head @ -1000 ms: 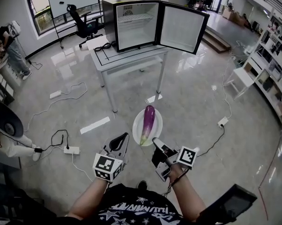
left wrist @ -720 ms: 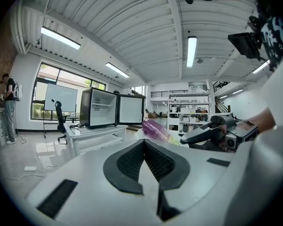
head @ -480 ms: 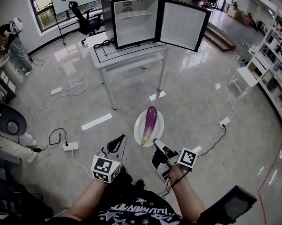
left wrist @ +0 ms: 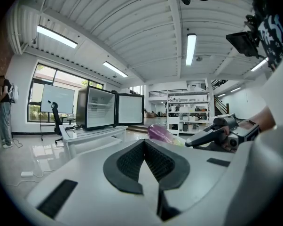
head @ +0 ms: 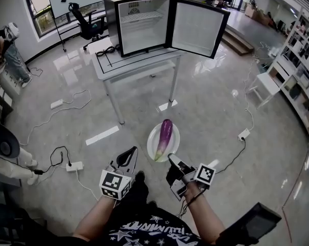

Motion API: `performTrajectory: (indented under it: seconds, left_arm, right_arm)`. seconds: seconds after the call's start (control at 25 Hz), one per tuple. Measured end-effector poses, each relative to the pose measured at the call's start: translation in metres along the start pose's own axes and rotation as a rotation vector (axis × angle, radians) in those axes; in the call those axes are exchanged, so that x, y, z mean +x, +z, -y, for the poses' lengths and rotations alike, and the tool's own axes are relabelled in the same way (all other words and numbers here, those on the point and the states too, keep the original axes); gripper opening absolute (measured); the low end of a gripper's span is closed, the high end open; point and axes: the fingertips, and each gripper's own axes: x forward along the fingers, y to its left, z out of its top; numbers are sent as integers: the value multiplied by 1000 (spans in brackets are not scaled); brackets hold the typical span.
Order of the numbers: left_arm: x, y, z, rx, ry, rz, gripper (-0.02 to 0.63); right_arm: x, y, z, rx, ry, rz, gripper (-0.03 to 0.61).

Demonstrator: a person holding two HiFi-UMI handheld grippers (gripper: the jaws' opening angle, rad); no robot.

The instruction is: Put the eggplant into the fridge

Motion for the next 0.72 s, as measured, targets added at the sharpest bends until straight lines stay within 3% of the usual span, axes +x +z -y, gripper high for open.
performTrajectory:
  seconds: [0.72]
  left_arm:
    - [124, 32, -115, -1, -45, 29, 9]
  right_arm:
    - [142, 83, -5, -15, -2, 16, 21]
